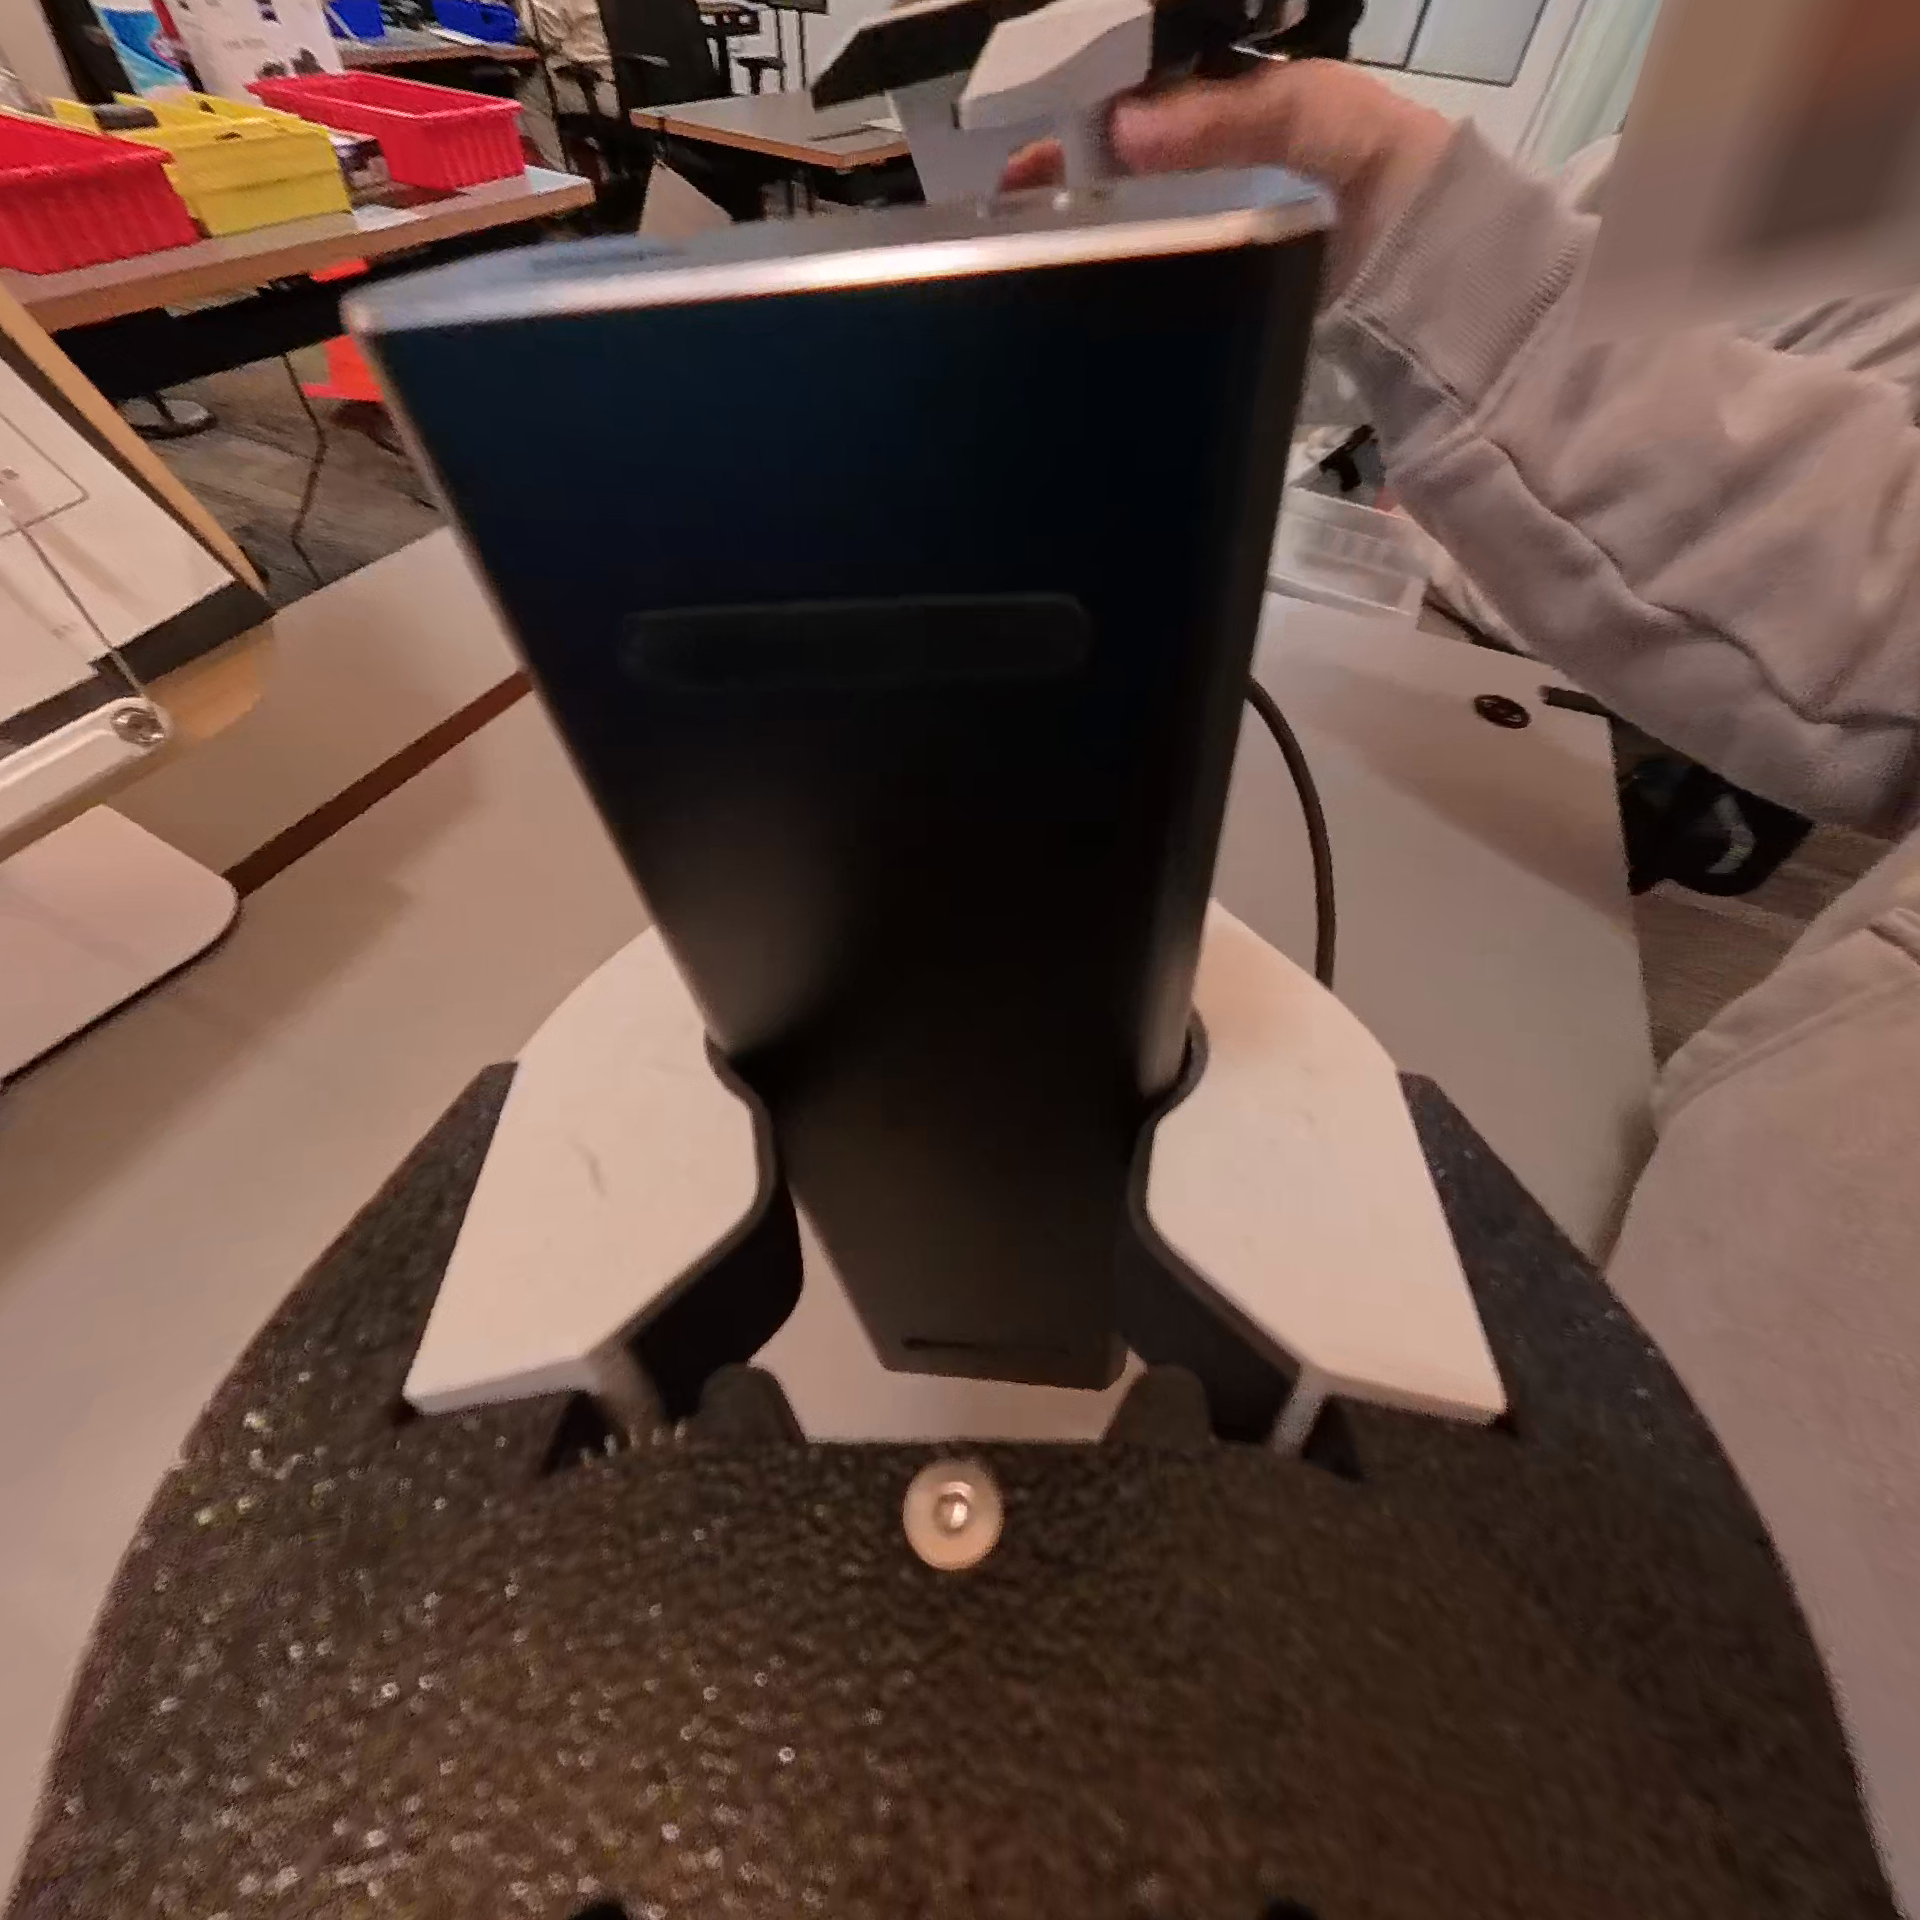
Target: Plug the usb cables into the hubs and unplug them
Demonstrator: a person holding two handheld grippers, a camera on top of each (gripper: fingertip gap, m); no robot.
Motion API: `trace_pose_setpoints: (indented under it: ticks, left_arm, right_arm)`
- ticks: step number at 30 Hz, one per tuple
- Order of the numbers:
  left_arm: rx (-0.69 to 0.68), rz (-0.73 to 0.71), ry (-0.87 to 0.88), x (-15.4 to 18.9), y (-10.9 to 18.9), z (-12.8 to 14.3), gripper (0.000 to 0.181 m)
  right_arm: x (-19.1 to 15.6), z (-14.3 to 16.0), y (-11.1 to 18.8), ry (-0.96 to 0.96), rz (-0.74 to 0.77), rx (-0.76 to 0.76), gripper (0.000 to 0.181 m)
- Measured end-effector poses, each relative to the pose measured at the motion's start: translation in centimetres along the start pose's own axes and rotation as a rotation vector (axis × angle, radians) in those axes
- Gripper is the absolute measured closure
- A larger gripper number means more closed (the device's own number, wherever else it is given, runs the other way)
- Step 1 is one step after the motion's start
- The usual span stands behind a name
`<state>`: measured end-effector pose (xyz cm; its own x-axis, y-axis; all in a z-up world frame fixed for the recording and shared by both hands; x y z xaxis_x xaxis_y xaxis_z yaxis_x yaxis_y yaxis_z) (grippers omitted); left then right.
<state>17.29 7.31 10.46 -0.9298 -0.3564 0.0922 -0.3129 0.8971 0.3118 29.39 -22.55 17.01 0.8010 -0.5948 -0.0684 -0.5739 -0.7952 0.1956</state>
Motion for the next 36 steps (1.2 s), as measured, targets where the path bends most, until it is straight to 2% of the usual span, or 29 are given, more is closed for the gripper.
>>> trace_pose_setpoints:
  ticks: [2,3,6,8,12,14,17,22,23,27,28,30,31,33,36]
  left_arm:
    - [0.013,-0.011,-0.013,0.0,0.1,-0.1,0.108]
    - [0.025,-0.012,-0.015,-0.1,0.1,-0.2,0.108]
    - [0.043,-0.021,-0.043,0.0,0.3,-0.5,0.108]
    - [0.058,-0.018,-0.064,0.3,0.5,-0.5,0.108]
    - [0.064,-0.002,-0.119,0.9,0.8,0.1,0.108]
    - [0.068,0.016,-0.125,1.1,0.9,0.6,0.108]
    - [0.081,0.047,-0.132,1.4,0.9,1.0,0.108]
    - [0.101,0.091,-0.137,1.4,0.8,1.4,0.108]
    - [0.099,0.102,-0.137,1.4,0.7,1.5,0.108]
    - [0.073,0.131,-0.168,1.6,0.1,1.7,0.108]
    - [0.066,0.126,-0.169,1.4,0.0,1.7,0.108]
    - [0.075,0.129,-0.159,1.2,0.1,1.6,0.108]
    - [0.083,0.13,-0.156,1.1,0.2,1.5,0.108]
    - [0.085,0.137,-0.147,1.0,0.3,1.5,0.108]
    - [0.089,0.15,-0.138,1.1,0.2,1.5,0.108]
  right_arm:
    - [-3.7,0.1,-1.6,-0.013,-0.075,-0.011,0.09]
    - [-6.2,0.2,-2.4,0.014,-0.131,-0.022,0.091]
    - [-13.2,1.1,-4.9,0.167,-0.212,0.0,0.105]
    - [-17.4,1.9,-6.4,0.218,-0.335,0.013,0.113]
    - [-21.0,2.3,-8.6,0.22,-0.463,-0.027,0.128]
    - [-21.7,1.8,-8.9,0.199,-0.49,-0.011,0.138]
    - [-22.5,2.4,-9.6,0.248,-0.519,-0.085,0.156]
    - [-23.5,2.6,-10.0,0.223,-0.568,-0.087,0.168]
    - [-23.6,2.6,-9.9,0.231,-0.58,-0.095,0.18]
    - [-24.6,2.8,-9.9,0.214,-0.619,-0.135,0.181]
    - [-24.5,2.9,-9.8,0.222,-0.603,-0.142,0.176]
    - [-23.9,2.9,-9.6,0.246,-0.514,-0.152,0.151]
    - [-23.7,3.0,-9.4,0.248,-0.493,-0.164,0.147]
    - [-23.6,3.4,-9.1,0.239,-0.503,-0.191,0.148]
    - [-23.1,3.8,-9.4,0.253,-0.466,-0.193,0.165]
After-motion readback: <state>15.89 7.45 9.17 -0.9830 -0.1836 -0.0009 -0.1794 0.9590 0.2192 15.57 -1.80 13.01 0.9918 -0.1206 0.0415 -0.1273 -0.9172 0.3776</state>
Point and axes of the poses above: each gripper's, where its closed fingertips meet, y back along the fingers, z out of its underside, x = y × z across the jaws, the point moved 6 cm from there along y, back along the fingers, and after that the axes turned 4 degrees about z, right-handed, at the moved point
